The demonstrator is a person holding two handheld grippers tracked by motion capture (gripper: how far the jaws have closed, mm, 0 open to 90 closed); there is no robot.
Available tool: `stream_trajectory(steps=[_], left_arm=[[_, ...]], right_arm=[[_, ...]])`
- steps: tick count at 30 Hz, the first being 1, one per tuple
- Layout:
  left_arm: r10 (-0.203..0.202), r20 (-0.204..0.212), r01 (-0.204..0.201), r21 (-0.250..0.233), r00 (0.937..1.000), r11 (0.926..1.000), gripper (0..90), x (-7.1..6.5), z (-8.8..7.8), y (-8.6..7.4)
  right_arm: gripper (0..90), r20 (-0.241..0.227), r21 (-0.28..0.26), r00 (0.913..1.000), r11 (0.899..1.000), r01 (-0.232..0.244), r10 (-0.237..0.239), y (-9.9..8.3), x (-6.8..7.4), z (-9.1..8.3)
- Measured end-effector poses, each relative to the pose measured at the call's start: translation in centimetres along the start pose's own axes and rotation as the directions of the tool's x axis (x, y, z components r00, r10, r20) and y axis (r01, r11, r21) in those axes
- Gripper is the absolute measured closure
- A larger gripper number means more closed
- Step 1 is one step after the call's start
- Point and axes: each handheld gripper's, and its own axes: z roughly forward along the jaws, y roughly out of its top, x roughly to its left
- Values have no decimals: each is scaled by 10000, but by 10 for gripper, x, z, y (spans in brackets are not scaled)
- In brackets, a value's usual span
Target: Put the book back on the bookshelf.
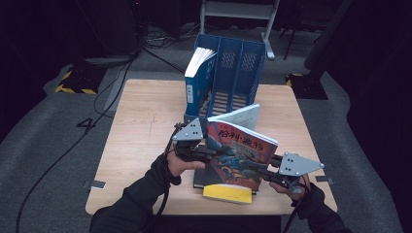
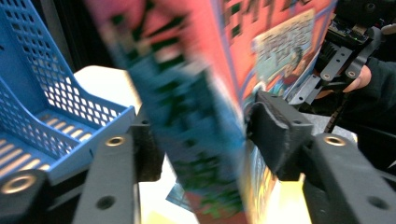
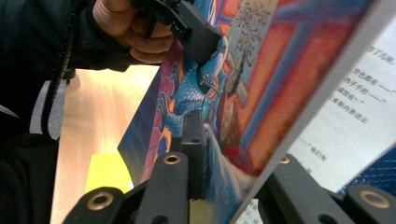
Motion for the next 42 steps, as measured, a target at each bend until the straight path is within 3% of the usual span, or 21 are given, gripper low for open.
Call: stream_trajectory(steps=[4,5,7,13,15,18,20,21,24,25,29,32,42], left_arm=[[19,193,-16,-145,9998,9999,600,0,-1,0],[41,215,-37,-179,9998,9998,635,0,-2,0],[179,271,-174,-177,9995,9997,657,-2,-3,1],[372,548,-359,-237,9978,9991,694,-4,-7,1],[439,660,-423,-252,9969,9988,707,-5,-9,1],[555,629,-543,-214,9965,9983,711,-8,-10,1],[536,823,-515,-274,9952,9983,714,-7,-11,1],[552,929,-528,-287,9941,9982,719,-7,-11,1],[702,985,-682,-235,9927,9974,720,-10,-11,2],[724,1005,-703,-241,9923,9972,720,-11,-10,3],[666,990,-644,-258,9929,9976,715,-10,-8,4],[468,926,-425,-483,9946,9979,700,-9,-11,6],[591,883,-527,-736,9943,9959,654,-13,-5,22]], right_arm=[[730,267,-154,9995,9998,-139,143,-1,-4,-3],[697,528,-171,9978,9991,-384,392,-1,-7,-7],[682,524,-231,9962,9974,-687,698,-2,-11,-8],[572,983,-147,9926,9974,-706,717,-1,-12,-10],[520,1177,-366,9887,9953,-894,931,-2,-15,-12],[452,1865,-676,9724,9893,-1296,1401,-4,-24,-21],[416,2001,-678,9677,9875,-1425,1534,-4,-27,-22],[356,1810,-663,9647,9811,-1819,1911,-6,-32,-21],[277,1570,-452,9628,9755,-2154,2199,-9,-34,-14],[279,1194,-400,9642,9715,-2335,2367,-12,-34,-8],[306,849,-162,9696,9733,-2291,2296,-12,-30,1],[323,932,-188,9706,9751,-2211,2219,-10,-28,4],[367,838,-321,9776,9811,-1908,1928,-6,-24,0]])
